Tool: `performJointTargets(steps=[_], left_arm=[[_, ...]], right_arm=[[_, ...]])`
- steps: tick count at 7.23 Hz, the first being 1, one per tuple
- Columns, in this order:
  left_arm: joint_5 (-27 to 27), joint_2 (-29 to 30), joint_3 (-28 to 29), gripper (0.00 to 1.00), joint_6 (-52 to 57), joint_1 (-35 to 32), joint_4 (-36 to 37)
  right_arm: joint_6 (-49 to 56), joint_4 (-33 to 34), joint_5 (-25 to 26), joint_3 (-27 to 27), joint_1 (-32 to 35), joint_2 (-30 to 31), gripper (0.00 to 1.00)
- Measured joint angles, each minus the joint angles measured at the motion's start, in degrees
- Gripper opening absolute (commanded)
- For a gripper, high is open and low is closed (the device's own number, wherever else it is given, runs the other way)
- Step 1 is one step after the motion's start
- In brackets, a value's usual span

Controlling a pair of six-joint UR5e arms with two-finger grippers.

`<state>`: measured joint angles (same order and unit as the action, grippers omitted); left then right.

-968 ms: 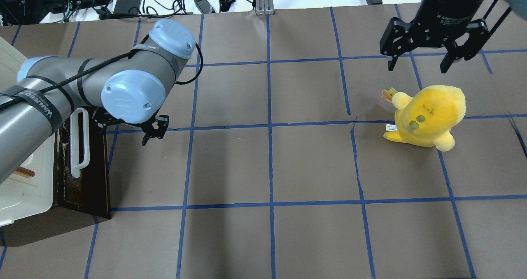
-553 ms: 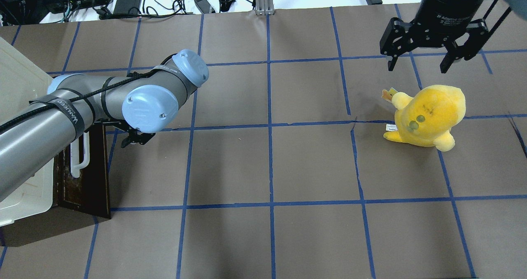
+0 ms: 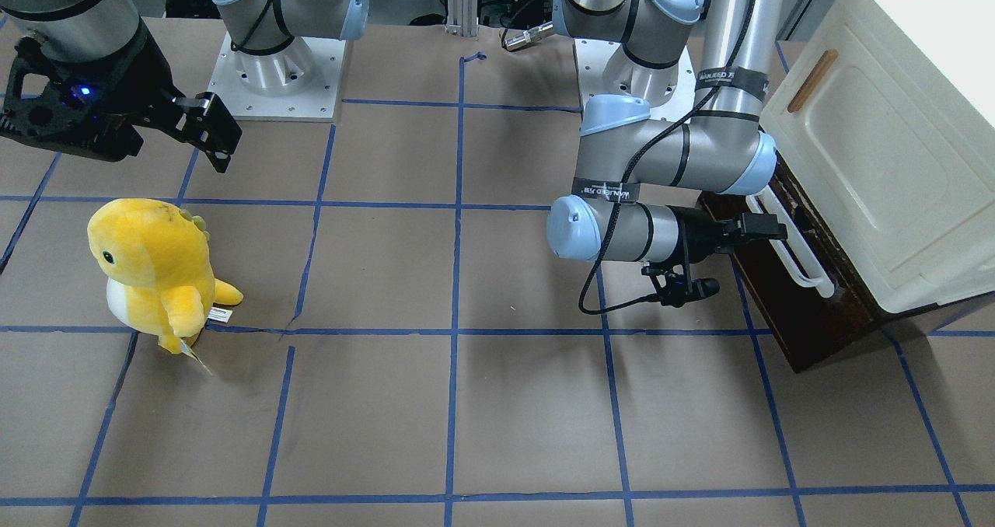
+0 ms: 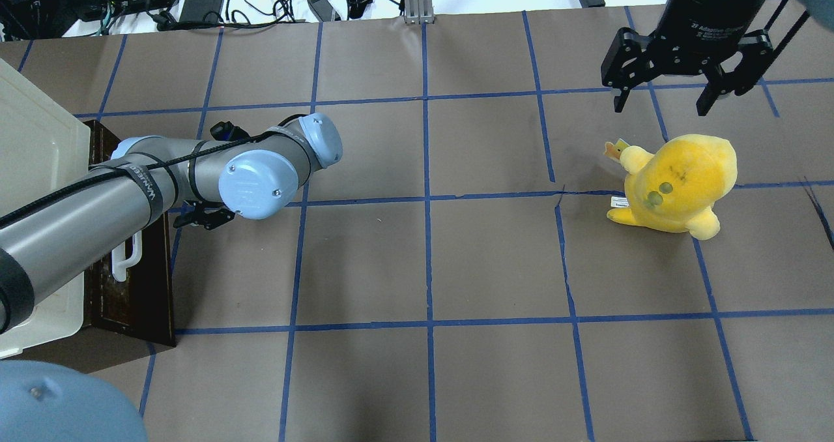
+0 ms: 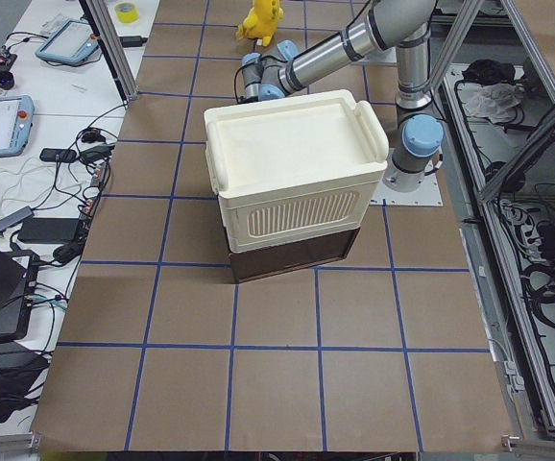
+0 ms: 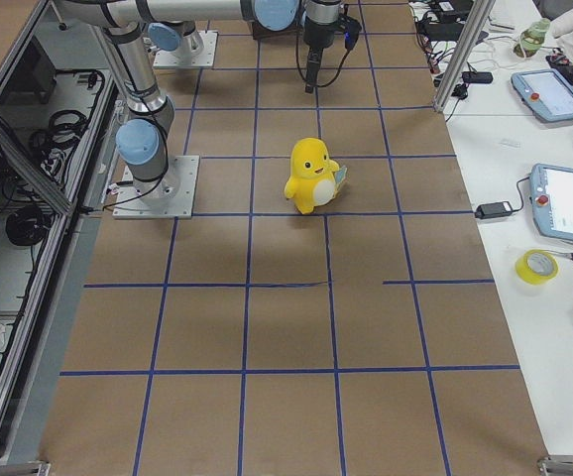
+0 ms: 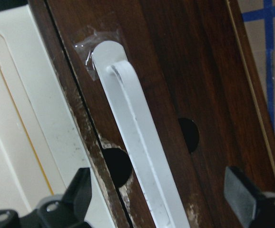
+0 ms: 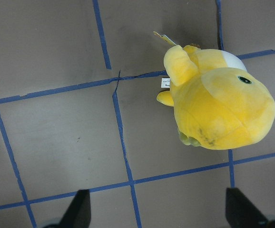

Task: Pull drawer sideways
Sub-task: 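Reach the left gripper down to the white drawer handle, then close the left gripper around the white bar handle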

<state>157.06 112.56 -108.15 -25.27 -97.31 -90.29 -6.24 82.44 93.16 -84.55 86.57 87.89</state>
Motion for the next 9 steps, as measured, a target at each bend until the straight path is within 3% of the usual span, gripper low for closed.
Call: performJointTargets(steps=[9], left_arm=[[4.1, 2.7, -0.8, 0.97, 0.0, 1.5, -4.0]], right_arm=[[0.0, 0.0, 0.0, 0.0, 0.0, 0.0, 1.0]])
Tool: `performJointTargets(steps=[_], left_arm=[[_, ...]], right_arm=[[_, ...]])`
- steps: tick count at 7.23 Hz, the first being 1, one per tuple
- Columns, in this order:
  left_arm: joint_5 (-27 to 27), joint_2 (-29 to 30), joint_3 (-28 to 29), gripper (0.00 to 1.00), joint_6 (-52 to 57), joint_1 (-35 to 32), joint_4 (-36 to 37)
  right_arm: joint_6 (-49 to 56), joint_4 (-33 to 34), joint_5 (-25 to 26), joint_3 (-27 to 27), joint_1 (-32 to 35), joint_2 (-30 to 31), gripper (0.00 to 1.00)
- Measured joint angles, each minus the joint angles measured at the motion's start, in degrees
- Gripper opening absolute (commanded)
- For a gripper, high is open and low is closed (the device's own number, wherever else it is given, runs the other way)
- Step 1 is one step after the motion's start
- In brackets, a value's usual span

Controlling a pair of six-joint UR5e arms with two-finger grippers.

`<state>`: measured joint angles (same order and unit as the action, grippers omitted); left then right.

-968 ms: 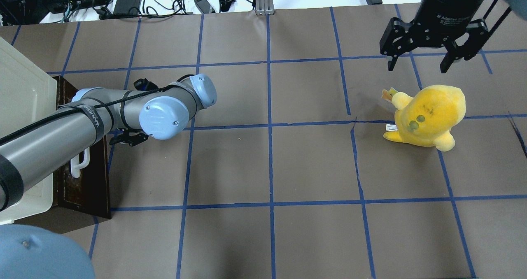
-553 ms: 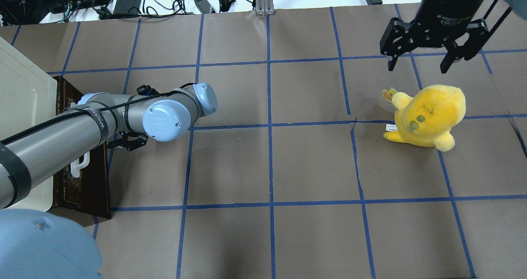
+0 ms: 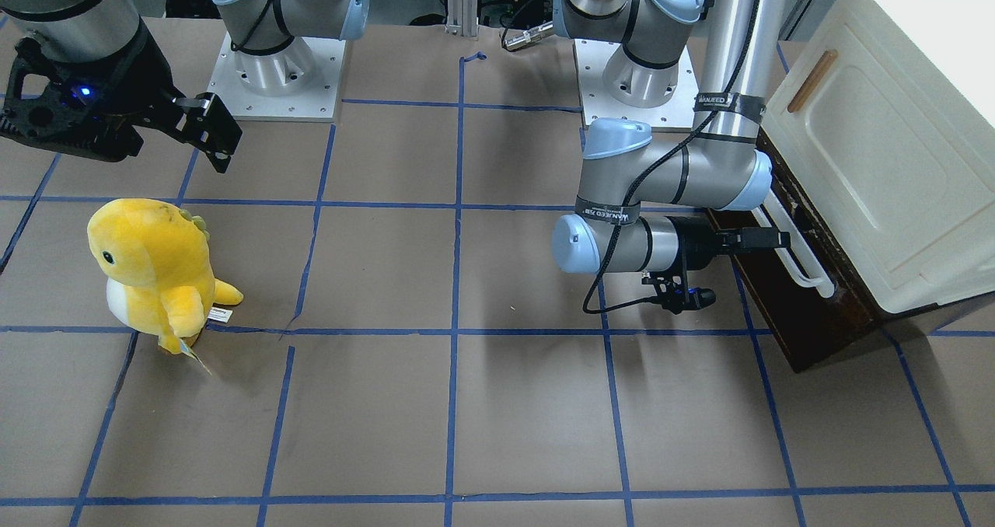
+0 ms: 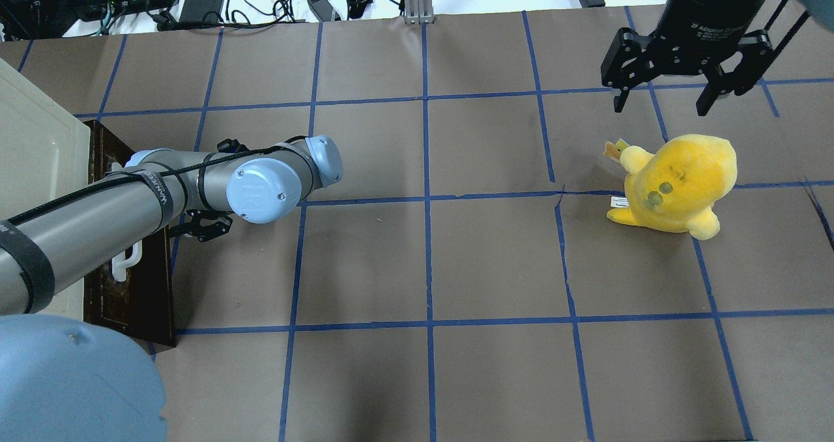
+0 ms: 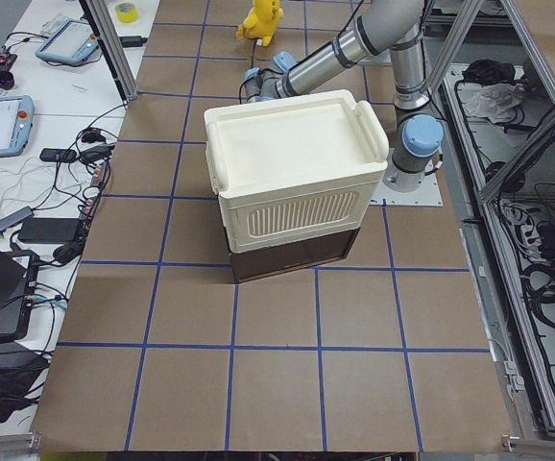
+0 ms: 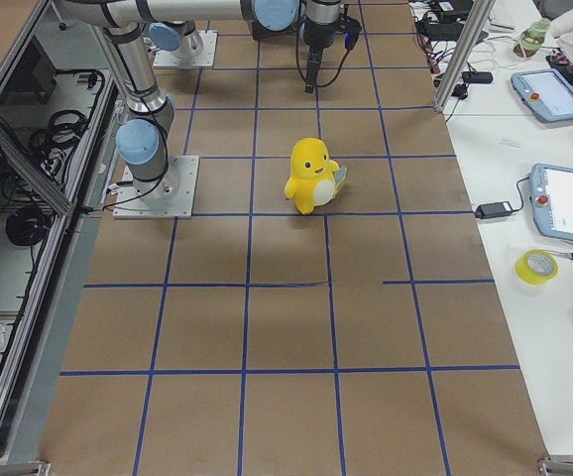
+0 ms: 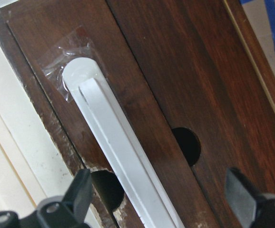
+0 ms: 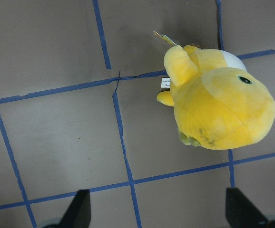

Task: Pull drawer sideways
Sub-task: 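Close the left gripper around the white bar handle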

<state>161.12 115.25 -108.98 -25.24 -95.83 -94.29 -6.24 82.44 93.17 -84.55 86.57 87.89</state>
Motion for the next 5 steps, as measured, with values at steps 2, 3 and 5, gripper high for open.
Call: performJointTargets(steps=[2, 3, 5], left_arm=[[0.8, -0.1, -0.2, 0.89, -0.3, 0.6, -0.7], [1.1, -0.3, -0.3, 0.77, -0.5, 0.8, -0.8], [1.3, -0.5, -0.3, 0.37, -0.7, 1.0, -0.8]], right_arm=[[0.0, 0.0, 0.0, 0.0, 0.0, 0.0, 1.0], [0.0, 0.0, 0.0, 0.0, 0.0, 0.0, 1.0], [0.0, 0.0, 0.0, 0.0, 0.0, 0.0, 1.0]])
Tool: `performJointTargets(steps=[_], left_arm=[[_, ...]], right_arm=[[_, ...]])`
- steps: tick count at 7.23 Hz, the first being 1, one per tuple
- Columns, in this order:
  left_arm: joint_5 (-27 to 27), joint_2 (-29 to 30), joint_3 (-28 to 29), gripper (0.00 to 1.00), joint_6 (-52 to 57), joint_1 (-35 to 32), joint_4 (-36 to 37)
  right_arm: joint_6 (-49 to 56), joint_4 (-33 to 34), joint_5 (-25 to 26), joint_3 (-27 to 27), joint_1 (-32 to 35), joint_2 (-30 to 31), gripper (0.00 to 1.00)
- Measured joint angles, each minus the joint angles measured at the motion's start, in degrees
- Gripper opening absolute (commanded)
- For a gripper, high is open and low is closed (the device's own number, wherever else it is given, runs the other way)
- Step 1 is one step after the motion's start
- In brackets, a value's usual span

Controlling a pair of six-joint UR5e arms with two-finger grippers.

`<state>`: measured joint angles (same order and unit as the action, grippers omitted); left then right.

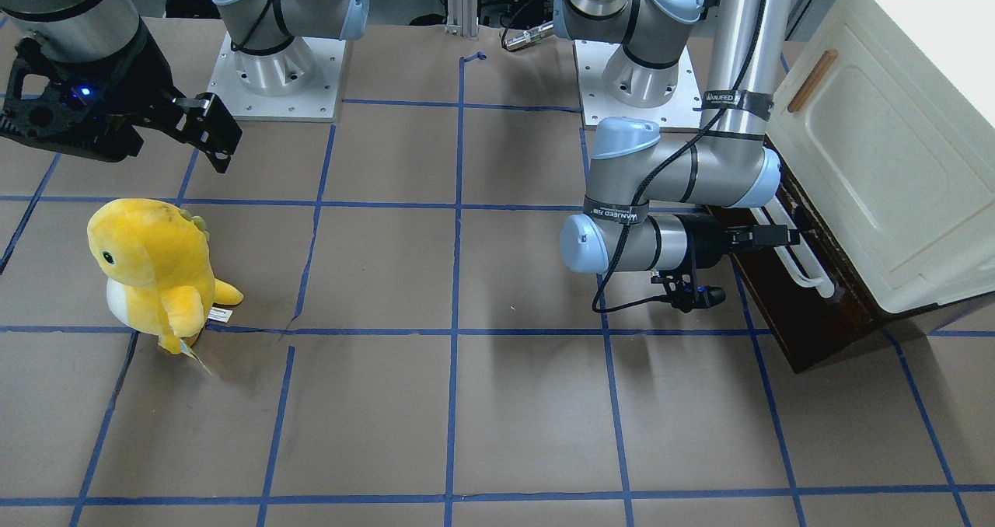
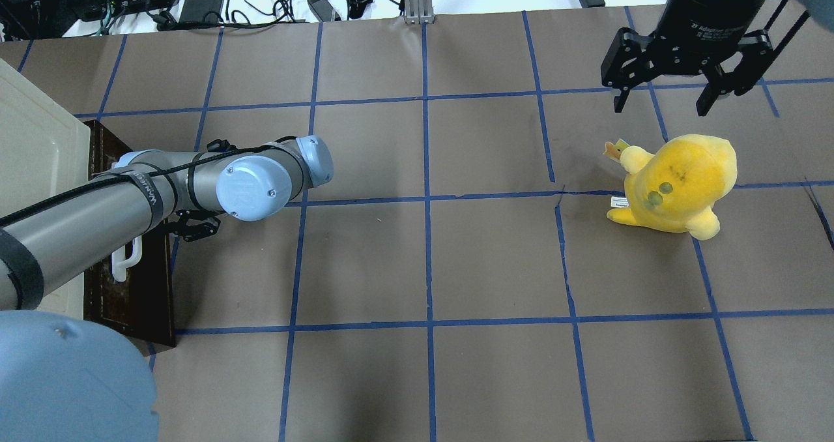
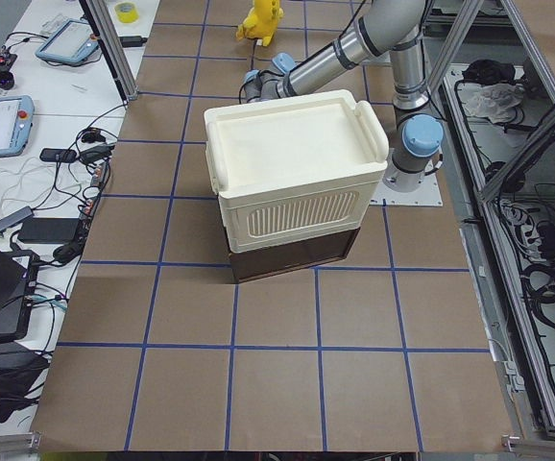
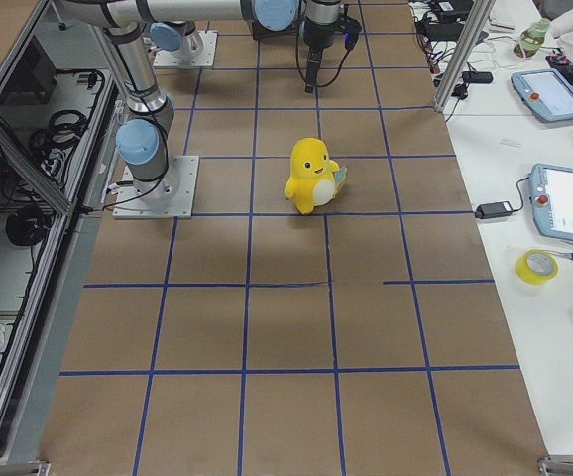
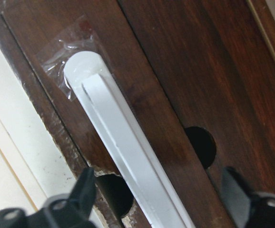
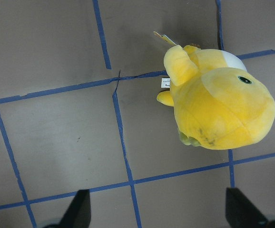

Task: Pull drawer sideways
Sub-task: 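Close the left gripper around the white bar handle, then pull the handle with the left gripper, sliding the drawer out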

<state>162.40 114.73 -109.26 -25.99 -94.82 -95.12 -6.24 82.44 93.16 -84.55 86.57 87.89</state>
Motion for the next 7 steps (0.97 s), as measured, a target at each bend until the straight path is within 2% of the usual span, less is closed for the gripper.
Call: performJointTargets(steps=[1, 2, 4, 7], left_arm=[[0.0, 0.0, 0.0, 0.19, -0.2, 0.1, 0.0], [0.0, 0.0, 0.0, 0.1, -0.4, 0.2, 0.0], [0.0, 0.1, 0.1, 0.06, -0.5, 0.2, 0.0], [0.1, 0.3, 0.4, 0.06, -1.5, 0.1, 0.1]], right_arm=[[0.0, 0.0, 0.0, 0.0, 0.0, 0.0, 1.0], [0.0, 0.0, 0.0, 0.0, 0.0, 0.0, 1.0], [0.0, 0.0, 0.0, 0.0, 0.0, 0.0, 1.0], [0.0, 0.0, 0.0, 0.0, 0.0, 0.0, 1.0]])
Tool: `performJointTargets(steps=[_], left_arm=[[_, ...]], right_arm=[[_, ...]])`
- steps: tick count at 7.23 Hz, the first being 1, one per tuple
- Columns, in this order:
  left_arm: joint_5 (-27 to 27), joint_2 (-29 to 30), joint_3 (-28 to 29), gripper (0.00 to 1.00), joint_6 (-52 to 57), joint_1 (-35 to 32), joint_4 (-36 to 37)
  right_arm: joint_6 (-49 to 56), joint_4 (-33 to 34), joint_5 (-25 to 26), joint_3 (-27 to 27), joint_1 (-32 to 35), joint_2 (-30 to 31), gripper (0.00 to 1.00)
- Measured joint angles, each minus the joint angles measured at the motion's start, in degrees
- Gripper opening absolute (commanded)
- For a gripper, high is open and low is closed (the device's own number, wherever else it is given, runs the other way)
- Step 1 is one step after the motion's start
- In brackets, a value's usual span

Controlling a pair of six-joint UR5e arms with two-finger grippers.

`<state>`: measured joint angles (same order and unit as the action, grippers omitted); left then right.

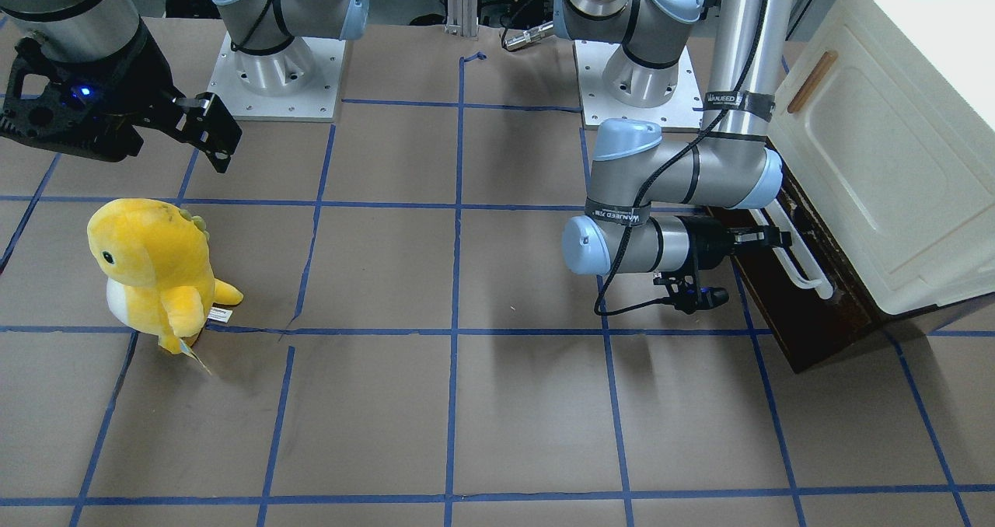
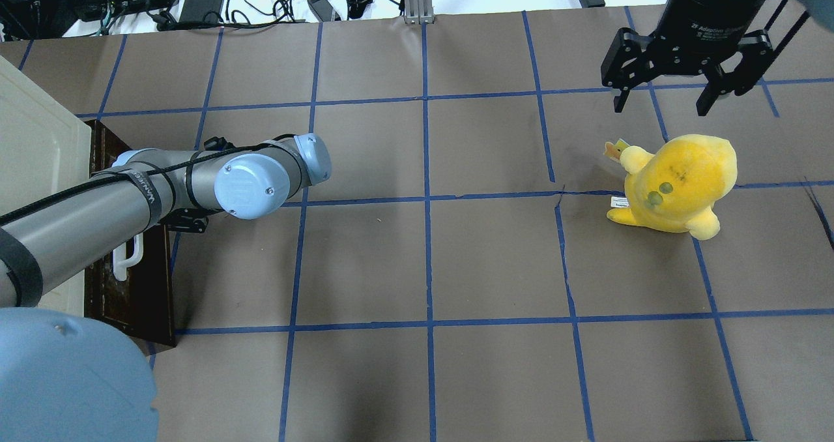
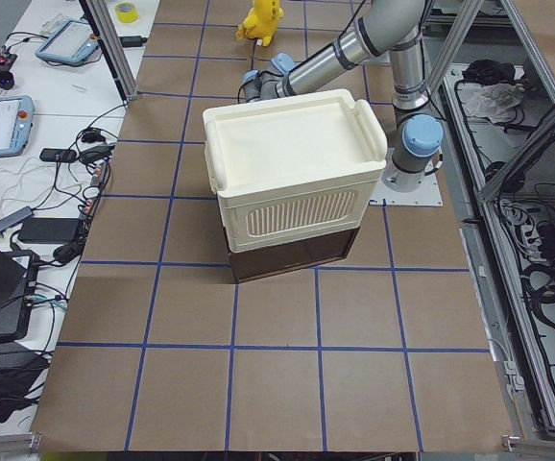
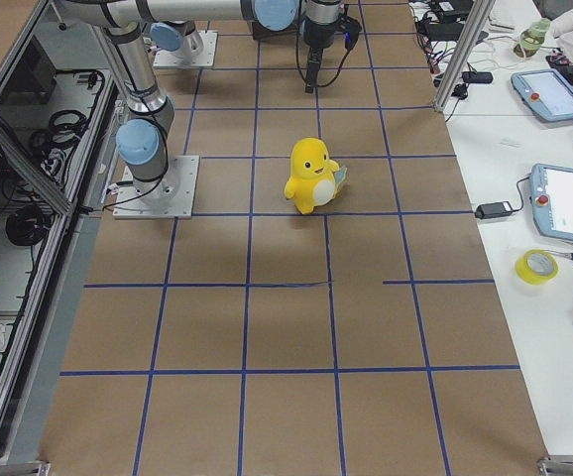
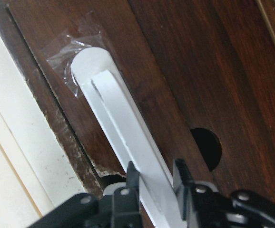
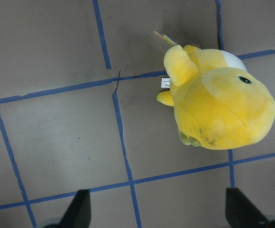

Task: Pull drawer sideways
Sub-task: 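Pull the handle with the left gripper, sliding the drawer out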

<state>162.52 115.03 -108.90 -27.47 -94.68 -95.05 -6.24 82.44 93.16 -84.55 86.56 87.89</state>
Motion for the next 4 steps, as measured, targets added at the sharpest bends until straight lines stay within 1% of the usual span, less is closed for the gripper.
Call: performJointTargets(steps=[4], left_arm=[[0.3, -0.1, 0.4, 0.06, -0.9, -1.3, 0.0]], right_arm=[[0.0, 0.0, 0.0, 0.0, 0.0, 0.0, 1.0]])
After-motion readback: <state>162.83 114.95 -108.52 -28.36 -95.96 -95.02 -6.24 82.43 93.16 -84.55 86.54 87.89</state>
